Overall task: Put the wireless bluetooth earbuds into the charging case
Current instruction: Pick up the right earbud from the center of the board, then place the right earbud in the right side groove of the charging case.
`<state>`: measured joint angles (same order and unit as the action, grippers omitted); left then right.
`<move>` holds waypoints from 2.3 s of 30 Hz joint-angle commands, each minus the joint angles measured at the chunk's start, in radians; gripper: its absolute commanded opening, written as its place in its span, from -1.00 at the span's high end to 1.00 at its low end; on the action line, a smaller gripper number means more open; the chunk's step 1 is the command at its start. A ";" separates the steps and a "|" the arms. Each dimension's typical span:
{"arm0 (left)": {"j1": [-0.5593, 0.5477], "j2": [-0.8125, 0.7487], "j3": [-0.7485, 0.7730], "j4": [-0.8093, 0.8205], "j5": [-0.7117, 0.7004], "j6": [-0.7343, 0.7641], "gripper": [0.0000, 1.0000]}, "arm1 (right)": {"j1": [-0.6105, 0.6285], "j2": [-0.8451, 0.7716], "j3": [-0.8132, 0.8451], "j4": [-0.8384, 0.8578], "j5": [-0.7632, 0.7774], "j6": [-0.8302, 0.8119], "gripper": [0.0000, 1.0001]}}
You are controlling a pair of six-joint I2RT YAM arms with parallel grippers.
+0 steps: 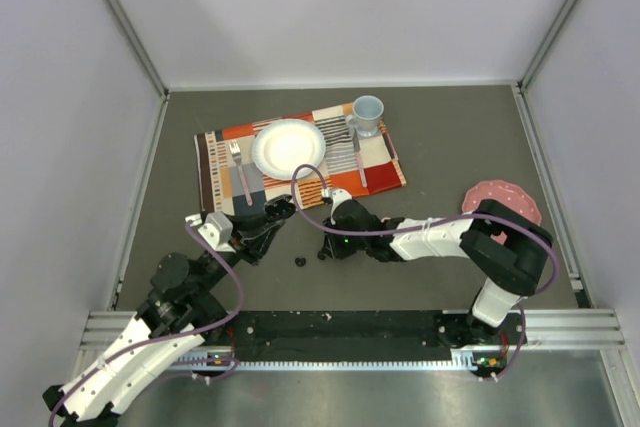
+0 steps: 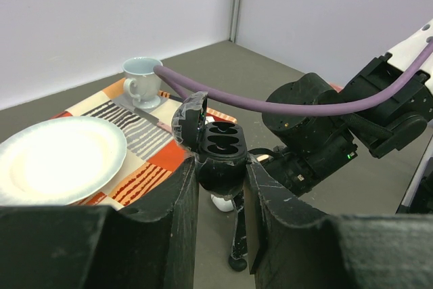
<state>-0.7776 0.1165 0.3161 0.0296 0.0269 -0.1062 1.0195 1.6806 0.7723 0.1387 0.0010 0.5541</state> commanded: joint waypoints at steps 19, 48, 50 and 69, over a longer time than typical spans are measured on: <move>0.000 0.009 0.001 0.052 -0.018 -0.012 1.00 | 0.025 -0.264 -0.142 0.067 0.088 0.102 1.00; 0.000 0.163 -0.087 0.418 0.160 -0.119 1.00 | 0.159 -0.619 -0.034 0.470 0.338 -0.076 1.00; -0.002 0.166 -0.092 0.438 0.165 -0.124 1.00 | 0.169 -0.605 -0.033 0.484 0.332 -0.083 1.00; 0.000 0.169 -0.121 0.529 0.119 -0.151 1.00 | 0.235 -0.559 -0.047 0.536 0.330 -0.094 1.00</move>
<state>-0.7776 0.2928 0.2016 0.4736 0.1650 -0.2424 1.2320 1.1172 0.6903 0.6228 0.3351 0.4767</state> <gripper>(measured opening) 0.327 0.031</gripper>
